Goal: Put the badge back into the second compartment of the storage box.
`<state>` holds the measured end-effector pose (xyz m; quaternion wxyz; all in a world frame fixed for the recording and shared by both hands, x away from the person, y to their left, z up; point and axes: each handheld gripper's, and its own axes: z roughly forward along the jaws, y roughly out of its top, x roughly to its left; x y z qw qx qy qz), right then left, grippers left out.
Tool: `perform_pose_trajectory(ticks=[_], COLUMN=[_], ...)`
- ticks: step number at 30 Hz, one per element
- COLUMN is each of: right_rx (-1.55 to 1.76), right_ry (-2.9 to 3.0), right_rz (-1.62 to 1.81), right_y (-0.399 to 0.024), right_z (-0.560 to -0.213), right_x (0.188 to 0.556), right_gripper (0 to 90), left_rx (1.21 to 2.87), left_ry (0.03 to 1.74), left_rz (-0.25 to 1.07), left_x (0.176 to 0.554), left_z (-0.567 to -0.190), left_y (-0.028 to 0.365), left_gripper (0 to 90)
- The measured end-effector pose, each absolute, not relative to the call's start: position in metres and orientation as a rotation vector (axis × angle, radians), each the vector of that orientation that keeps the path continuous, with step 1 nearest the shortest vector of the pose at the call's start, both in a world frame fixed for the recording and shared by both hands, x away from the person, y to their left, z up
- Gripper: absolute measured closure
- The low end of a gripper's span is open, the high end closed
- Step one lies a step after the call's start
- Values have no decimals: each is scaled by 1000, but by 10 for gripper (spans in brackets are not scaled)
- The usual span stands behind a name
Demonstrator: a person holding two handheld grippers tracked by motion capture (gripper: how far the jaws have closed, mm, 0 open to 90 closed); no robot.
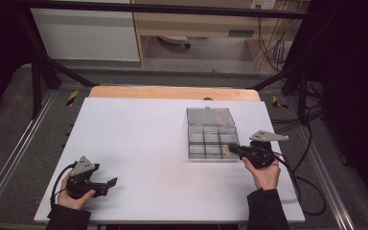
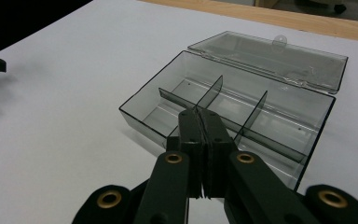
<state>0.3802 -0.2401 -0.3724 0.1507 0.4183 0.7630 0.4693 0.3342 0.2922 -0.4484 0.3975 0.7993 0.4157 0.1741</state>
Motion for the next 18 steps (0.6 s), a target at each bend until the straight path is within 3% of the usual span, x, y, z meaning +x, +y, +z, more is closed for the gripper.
perform_pose_trajectory(ticks=[18], right_rx=[1217], right_ry=[2175], right_rz=[1335], right_y=[-231], right_z=[-368], right_x=[408], right_gripper=[891], left_rx=[2023], left_ry=[1054], left_rz=[442], left_x=[334], left_z=[-448], left_y=[293], left_gripper=[83])
